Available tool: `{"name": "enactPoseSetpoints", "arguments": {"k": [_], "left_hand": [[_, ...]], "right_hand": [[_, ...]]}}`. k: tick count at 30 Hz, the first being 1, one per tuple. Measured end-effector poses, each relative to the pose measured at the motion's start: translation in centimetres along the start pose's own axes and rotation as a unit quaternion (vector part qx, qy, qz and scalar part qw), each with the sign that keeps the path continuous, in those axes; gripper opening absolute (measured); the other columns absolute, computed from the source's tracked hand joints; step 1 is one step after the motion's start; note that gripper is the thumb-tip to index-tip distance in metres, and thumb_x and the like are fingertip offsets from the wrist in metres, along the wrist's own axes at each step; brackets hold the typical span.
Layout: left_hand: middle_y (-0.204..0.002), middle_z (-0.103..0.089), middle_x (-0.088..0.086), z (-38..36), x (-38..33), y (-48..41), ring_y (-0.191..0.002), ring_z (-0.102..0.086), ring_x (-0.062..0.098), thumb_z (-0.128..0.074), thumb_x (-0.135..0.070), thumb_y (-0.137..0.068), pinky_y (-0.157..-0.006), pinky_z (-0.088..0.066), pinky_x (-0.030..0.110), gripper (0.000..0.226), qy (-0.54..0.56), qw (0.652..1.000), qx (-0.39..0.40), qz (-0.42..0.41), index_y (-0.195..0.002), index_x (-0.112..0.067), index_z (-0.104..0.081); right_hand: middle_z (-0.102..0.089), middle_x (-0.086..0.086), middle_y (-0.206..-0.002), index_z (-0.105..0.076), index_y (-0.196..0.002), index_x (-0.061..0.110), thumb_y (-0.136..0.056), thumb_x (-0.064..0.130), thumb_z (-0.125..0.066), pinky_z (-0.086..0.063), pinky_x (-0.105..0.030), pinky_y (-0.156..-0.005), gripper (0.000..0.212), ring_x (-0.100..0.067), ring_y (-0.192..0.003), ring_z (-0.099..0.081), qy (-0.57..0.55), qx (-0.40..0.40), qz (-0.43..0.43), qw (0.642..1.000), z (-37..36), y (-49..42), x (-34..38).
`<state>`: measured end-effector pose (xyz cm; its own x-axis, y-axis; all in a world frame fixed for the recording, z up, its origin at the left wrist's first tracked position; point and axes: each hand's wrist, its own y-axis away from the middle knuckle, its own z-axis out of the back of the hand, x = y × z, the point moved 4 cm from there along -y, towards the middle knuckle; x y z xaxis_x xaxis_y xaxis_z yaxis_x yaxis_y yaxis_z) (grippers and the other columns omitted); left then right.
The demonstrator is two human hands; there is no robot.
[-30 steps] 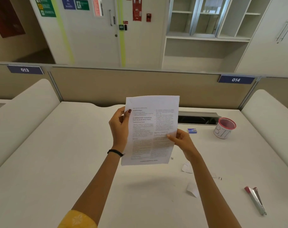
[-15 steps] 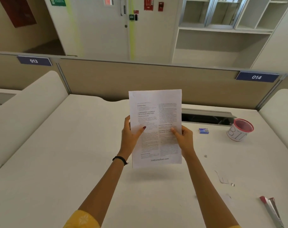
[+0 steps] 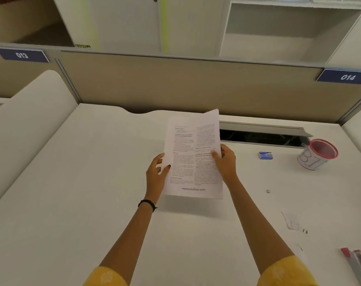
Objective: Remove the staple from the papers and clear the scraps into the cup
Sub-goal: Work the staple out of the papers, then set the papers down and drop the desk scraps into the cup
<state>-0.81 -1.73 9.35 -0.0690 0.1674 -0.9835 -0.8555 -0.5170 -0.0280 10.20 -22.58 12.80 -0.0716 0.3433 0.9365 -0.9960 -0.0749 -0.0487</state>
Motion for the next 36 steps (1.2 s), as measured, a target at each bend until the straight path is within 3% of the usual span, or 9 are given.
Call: {"name": "enactPoseSetpoints", "arguments": {"k": [8, 11, 14, 18, 20, 22, 25, 31, 36], "left_hand": [[-0.123, -0.052, 0.000, 1.1, 2.9, -1.7, -0.089, -0.053, -0.011, -0.055, -0.002, -0.089, -0.069, -0.043, 0.002, 0.038, -0.003, 0.998, -0.054, 0.028, -0.126, -0.007, -0.051], [-0.128, -0.053, 0.007, 2.0, 3.9, -3.9, -0.099, -0.053, 0.005, -0.056, 0.000, -0.088, -0.080, -0.039, 0.003, 0.040, -0.035, 0.997, -0.051, 0.038, -0.127, -0.007, -0.051], [-0.136, -0.046, 0.010, 2.1, 5.7, -5.2, -0.121, -0.043, 0.016, -0.056, 0.001, -0.087, -0.101, -0.033, 0.018, 0.045, -0.084, 0.996, 0.001, 0.032, -0.130, -0.009, -0.048], [-0.145, -0.029, 0.004, 1.7, 7.2, -5.6, -0.128, -0.027, 0.009, -0.051, 0.005, -0.088, -0.097, -0.018, -0.003, 0.053, -0.124, 0.990, 0.062, -0.017, -0.138, -0.008, -0.036], [-0.151, -0.020, 0.008, 1.5, 8.0, -6.1, -0.133, -0.021, 0.010, -0.050, 0.002, -0.090, -0.098, -0.014, -0.004, 0.056, -0.141, 0.987, 0.076, -0.031, -0.141, -0.009, -0.030], [-0.153, -0.014, 0.007, 1.3, 8.4, -6.9, -0.137, -0.017, 0.012, -0.051, -0.001, -0.091, -0.101, -0.013, -0.002, 0.057, -0.152, 0.984, 0.078, -0.043, -0.142, -0.009, -0.028], [-0.152, -0.010, -0.001, 1.0, 8.7, -8.4, -0.139, -0.017, 0.014, -0.053, -0.004, -0.091, -0.105, -0.016, 0.005, 0.055, -0.145, 0.984, 0.086, -0.060, -0.141, -0.009, -0.031], [-0.151, -0.019, 0.001, 1.1, 9.1, -11.5, -0.135, -0.020, 0.007, -0.058, -0.010, -0.088, -0.102, -0.017, 0.002, 0.054, -0.133, 0.987, 0.061, -0.067, -0.138, -0.006, -0.037], [-0.148, -0.031, 0.005, 0.4, 9.4, -13.7, -0.139, -0.019, 0.012, -0.052, -0.012, -0.093, -0.114, -0.016, 0.026, 0.046, -0.179, 0.978, 0.061, -0.091, -0.136, -0.005, -0.040]], "right_hand": [[-0.062, -0.012, -0.118, -0.058, -0.117, 0.007, -0.093, 0.005, -0.046, -0.046, -0.028, -0.080, 0.027, -0.021, -0.095, -0.059, 0.030, 0.069, -0.037, 0.996, -3.8, -0.9, -2.5], [-0.052, -0.011, -0.132, -0.048, -0.128, 0.003, -0.090, -0.001, -0.047, -0.041, -0.022, -0.092, 0.038, -0.026, -0.112, -0.055, 0.063, 0.102, -0.054, 0.991, -5.1, -1.5, -2.9], [-0.044, -0.011, -0.139, -0.046, -0.130, 0.004, -0.090, -0.002, -0.047, -0.042, -0.032, -0.100, 0.041, -0.028, -0.122, -0.049, 0.089, 0.147, -0.072, 0.982, -6.5, -1.6, -4.4], [-0.029, -0.011, -0.150, -0.047, -0.130, -0.001, -0.091, 0.001, -0.048, -0.029, -0.028, -0.109, 0.039, -0.025, -0.134, -0.035, 0.162, 0.243, -0.016, 0.956, -8.3, -0.9, -6.1], [-0.024, -0.012, -0.151, -0.043, -0.132, -0.002, -0.090, 0.001, -0.051, -0.021, -0.022, -0.110, 0.042, -0.026, -0.137, -0.029, 0.171, 0.265, 0.004, 0.949, -8.9, -0.9, -6.6], [-0.020, -0.015, -0.152, -0.039, -0.134, -0.003, -0.091, 0.001, -0.051, -0.012, -0.014, -0.106, 0.045, -0.027, -0.140, -0.023, 0.185, 0.265, 0.026, 0.946, -9.3, -1.4, -6.7], [-0.015, -0.014, -0.153, -0.033, -0.138, -0.001, -0.092, 0.002, -0.048, -0.012, -0.022, -0.111, 0.048, -0.026, -0.142, -0.018, 0.207, 0.267, 0.034, 0.940, -9.9, -2.6, -6.7], [-0.011, -0.013, -0.154, -0.029, -0.140, 0.001, -0.094, 0.004, -0.045, -0.012, -0.027, -0.113, 0.048, -0.025, -0.142, -0.014, 0.227, 0.233, 0.045, 0.945, -10.8, -4.7, -7.3], [-0.007, -0.009, -0.156, -0.020, -0.144, 0.007, -0.098, 0.013, -0.039, -0.005, -0.025, -0.113, 0.051, -0.021, -0.144, -0.005, 0.250, 0.213, 0.074, 0.942, -11.6, -5.5, -8.5]]}}
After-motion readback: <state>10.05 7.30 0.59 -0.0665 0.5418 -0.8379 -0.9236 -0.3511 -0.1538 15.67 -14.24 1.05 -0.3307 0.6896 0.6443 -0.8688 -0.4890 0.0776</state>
